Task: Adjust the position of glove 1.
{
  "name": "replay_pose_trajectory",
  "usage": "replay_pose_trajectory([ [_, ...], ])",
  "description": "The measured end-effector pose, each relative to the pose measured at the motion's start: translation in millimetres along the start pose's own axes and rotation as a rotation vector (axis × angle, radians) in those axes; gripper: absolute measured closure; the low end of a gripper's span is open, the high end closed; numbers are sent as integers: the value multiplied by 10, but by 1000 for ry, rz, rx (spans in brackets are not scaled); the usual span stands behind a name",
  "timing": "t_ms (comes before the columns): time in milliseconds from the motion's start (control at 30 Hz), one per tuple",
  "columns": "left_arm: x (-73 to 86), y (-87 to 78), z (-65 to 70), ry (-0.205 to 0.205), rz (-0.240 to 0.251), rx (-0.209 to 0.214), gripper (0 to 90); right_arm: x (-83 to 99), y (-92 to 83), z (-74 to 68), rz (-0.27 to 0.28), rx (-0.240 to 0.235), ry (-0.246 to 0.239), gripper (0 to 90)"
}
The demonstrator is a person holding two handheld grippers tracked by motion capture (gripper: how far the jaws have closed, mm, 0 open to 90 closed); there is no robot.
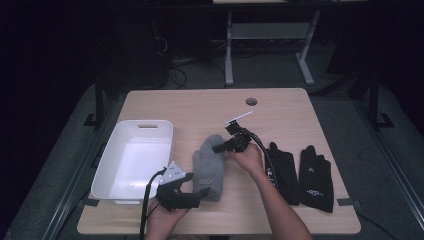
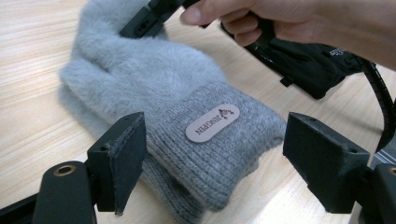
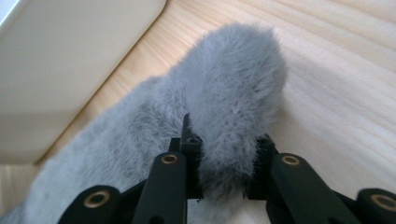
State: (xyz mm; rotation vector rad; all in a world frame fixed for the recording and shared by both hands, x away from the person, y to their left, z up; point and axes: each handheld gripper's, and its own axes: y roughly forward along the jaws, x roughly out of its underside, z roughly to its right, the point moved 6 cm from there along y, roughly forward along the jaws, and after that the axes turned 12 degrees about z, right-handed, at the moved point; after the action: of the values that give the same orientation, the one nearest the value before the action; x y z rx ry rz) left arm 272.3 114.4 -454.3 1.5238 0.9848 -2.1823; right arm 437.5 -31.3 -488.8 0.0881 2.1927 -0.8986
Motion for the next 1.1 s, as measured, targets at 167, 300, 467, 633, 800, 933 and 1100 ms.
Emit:
replay_pose_trajectory([
  [167, -25, 22, 27, 2, -22, 18, 215, 18, -250, -2, 8, 3, -45, 771],
  [300, -82, 68, 30, -11, -40, 35, 220, 80, -455, 67, 16, 16, -58, 772],
  [467, -154, 172, 38, -52, -67, 49, 220, 185, -676, 181, 17, 38, -73, 769],
  [633, -163, 305, -45, -140, -103, 53, 238, 244, -732, 239, 26, 47, -75, 765],
  [800, -118, 419, -125, -197, -171, 28, 248, 319, -729, 298, 31, 42, -57, 758],
  [933, -59, 437, -141, -240, -188, 33, 248, 325, -732, 297, 29, 46, -67, 754],
  [1100, 39, 467, -166, -283, -227, 31, 224, 333, -737, 298, 22, 48, -70, 733],
])
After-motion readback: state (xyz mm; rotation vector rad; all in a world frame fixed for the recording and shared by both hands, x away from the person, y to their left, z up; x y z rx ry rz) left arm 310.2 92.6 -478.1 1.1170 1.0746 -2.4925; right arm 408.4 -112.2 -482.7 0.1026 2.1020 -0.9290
